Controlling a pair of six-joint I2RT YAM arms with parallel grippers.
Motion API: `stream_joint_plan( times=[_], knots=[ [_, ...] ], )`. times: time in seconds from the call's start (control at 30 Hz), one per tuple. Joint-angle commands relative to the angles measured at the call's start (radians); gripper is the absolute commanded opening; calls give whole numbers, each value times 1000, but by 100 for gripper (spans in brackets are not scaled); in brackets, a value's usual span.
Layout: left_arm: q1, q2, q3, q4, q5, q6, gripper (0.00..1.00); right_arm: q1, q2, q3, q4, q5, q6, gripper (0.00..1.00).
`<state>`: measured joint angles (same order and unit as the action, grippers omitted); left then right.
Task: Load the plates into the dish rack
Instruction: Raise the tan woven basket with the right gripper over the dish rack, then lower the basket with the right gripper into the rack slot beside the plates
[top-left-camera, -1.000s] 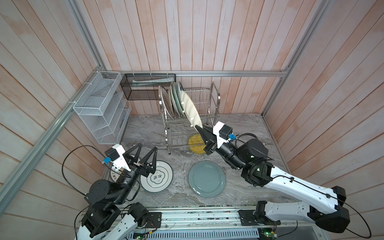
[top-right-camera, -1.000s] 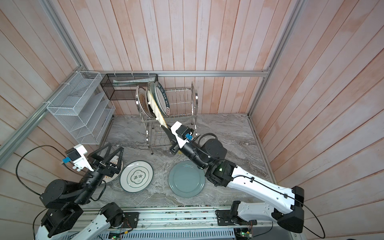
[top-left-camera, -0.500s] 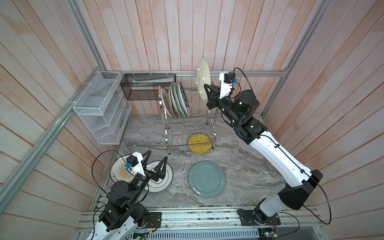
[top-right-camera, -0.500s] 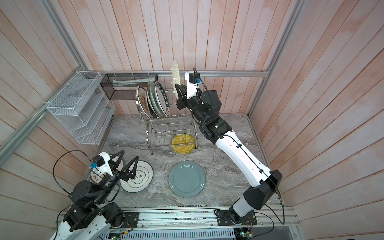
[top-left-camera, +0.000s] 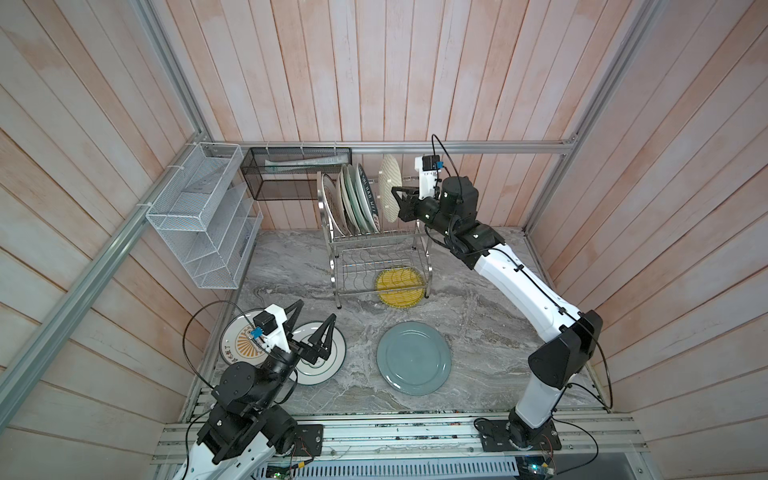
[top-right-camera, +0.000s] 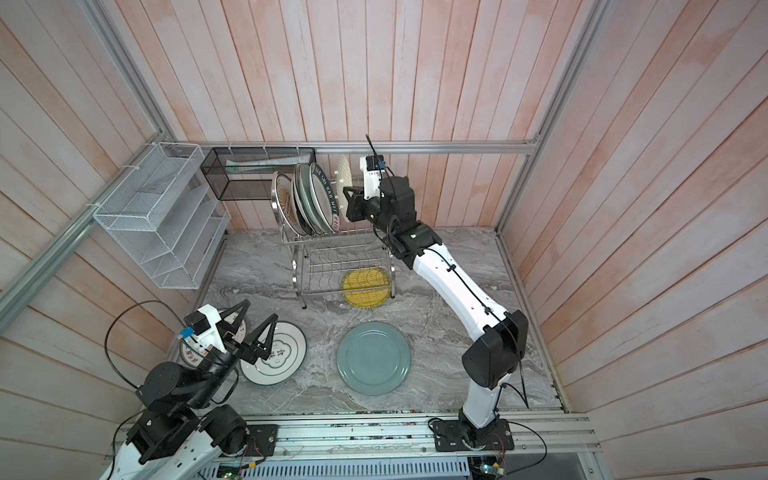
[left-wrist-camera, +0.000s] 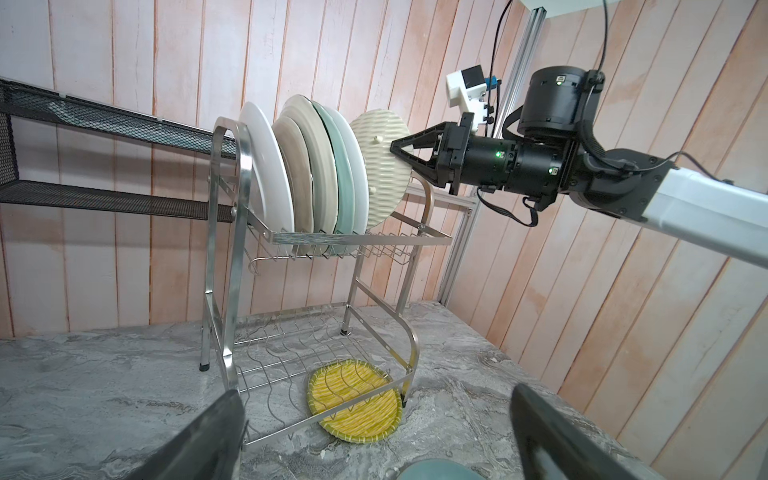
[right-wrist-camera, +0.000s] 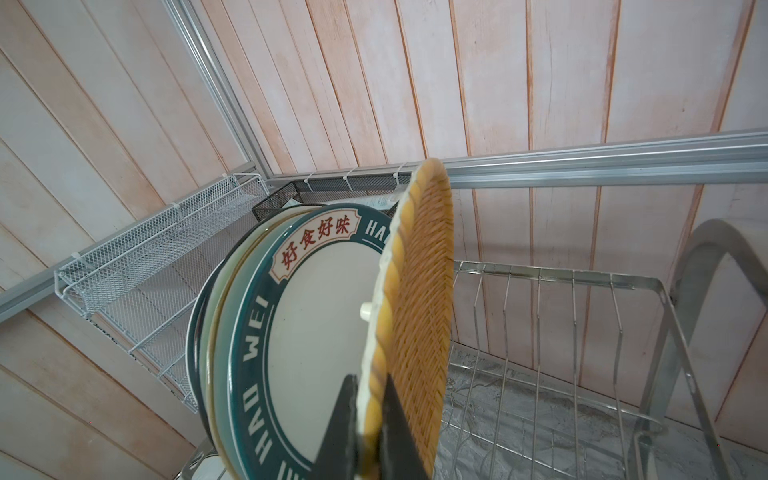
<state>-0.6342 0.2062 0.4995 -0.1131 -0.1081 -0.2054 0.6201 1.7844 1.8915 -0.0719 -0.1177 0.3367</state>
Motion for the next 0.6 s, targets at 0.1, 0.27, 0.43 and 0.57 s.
stream_joint_plan(
  times=[0.1, 0.27, 0.43, 0.57],
  knots=[
    [-1, -11, 11, 10, 13, 15, 100, -2, 19, 52, 26, 18, 24, 0],
    [-1, -7, 13, 10, 12, 13, 100, -2, 41, 61, 12, 24, 40, 0],
    [-1, -7, 16, 9, 10, 11, 100, 0, 74, 90, -25, 35, 48, 0],
    [-1, -8, 15, 9, 12, 11, 100, 7, 88, 96, -43, 62, 40, 0]
  ],
)
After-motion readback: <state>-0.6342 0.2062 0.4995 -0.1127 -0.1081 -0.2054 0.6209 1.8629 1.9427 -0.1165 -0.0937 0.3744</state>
